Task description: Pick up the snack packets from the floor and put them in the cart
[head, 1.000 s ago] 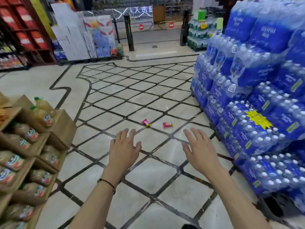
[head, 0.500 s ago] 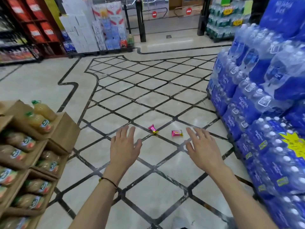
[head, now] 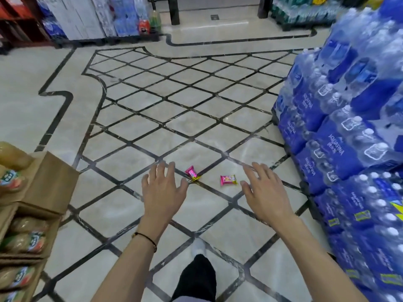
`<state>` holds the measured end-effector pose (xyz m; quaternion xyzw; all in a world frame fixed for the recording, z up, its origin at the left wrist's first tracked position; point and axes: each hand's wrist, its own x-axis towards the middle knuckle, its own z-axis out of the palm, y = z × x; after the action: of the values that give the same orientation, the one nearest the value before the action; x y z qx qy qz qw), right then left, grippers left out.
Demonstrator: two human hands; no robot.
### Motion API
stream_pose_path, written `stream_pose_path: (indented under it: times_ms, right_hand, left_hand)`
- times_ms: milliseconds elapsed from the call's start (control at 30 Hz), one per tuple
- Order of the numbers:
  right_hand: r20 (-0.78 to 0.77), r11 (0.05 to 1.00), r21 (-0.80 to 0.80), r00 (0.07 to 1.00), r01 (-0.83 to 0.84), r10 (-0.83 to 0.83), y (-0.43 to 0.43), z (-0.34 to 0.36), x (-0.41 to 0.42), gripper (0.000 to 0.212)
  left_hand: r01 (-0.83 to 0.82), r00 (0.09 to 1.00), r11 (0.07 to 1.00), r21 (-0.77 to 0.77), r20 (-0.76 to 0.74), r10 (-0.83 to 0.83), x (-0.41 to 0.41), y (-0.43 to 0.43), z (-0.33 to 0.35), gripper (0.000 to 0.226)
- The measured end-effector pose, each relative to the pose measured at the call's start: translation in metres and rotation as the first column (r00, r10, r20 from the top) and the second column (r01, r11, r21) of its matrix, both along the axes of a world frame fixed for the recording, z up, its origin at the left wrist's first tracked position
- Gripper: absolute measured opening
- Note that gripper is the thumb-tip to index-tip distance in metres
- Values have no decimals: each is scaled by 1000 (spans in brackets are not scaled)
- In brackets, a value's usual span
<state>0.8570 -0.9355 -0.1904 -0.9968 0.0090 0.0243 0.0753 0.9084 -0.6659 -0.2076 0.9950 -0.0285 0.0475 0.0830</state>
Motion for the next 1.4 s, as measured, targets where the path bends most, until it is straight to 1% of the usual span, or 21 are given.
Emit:
stream_pose_path:
  times_ms: [67, 133, 267, 367, 433, 533, 633, 733, 800, 933, 1033, 1100, 1233, 1300, 1400]
  right_hand:
    - [-23, 1000, -10, 1000, 11, -12, 2, 0, 35, 47]
    - [-5, 999, -13, 999, 33, -33, 3, 2, 68, 48]
    - [12, 997, 28, 997, 71, -71, -1, 5, 127, 49]
    - [41, 993, 66, 994, 95, -98, -6, 2, 169, 49]
    - [27, 991, 90, 995, 96, -98, -12, -6, 198, 51]
    - [17, 990, 121, 997, 78, -81, -27, -25, 244, 47]
    - [4, 986, 157, 998, 62, -63, -46, -48, 293, 48]
    - [-18, 983, 180, 999, 45, -43, -64, -80, 340, 47]
    - [-24, 986, 168, 1000, 22, -18, -73, -106, 370, 50]
    - [-51, 988, 150, 997, -44, 52, -84, -182, 423, 51]
    - [-27, 980, 129, 988, -150, 154, -89, -262, 450, 49]
    - [-25, 973, 120, 979, -196, 200, -91, -322, 462, 51]
    - [-48, 972, 154, 981, -178, 187, -97, -447, 473, 57]
    - [-46, 965, 167, 976, -201, 211, -99, -513, 474, 60]
    - [-55, 952, 174, 963, -252, 265, -106, -615, 473, 67]
  left_hand:
    - [-2, 1000, 1000, -8, -17, 2, 39, -2, -2, 59]
    - [16, 1000, 1000, -5, -16, -16, 74, -4, -2, 58]
    - [26, 999, 1000, -10, -30, -26, 135, -13, 3, 56]
    - [-18, 1000, 999, -38, -5, 18, 174, -22, 4, 57]
    - [-51, 999, 995, -81, -1, 51, 198, -32, 2, 60]
    - [-72, 997, 995, -73, 5, 72, 232, -48, -12, 59]
    - [-70, 997, 997, -20, -10, 70, 272, -67, -32, 56]
    - [-49, 995, 999, 19, -84, 51, 313, -84, -64, 54]
    - [-54, 990, 998, 30, -132, 57, 340, -94, -91, 54]
    - [-94, 985, 996, -8, -149, 91, 390, -103, -159, 55]
    - [-88, 982, 996, 17, -165, 89, 424, -105, -234, 52]
    - [-66, 983, 997, 30, -168, 70, 445, -107, -294, 50]
    - [-16, 969, 998, 64, -245, 31, 470, -110, -428, 53]
    - [-18, 963, 996, 90, -266, 42, 478, -108, -494, 55]
    - [-58, 963, 990, 126, -254, 89, 486, -107, -586, 57]
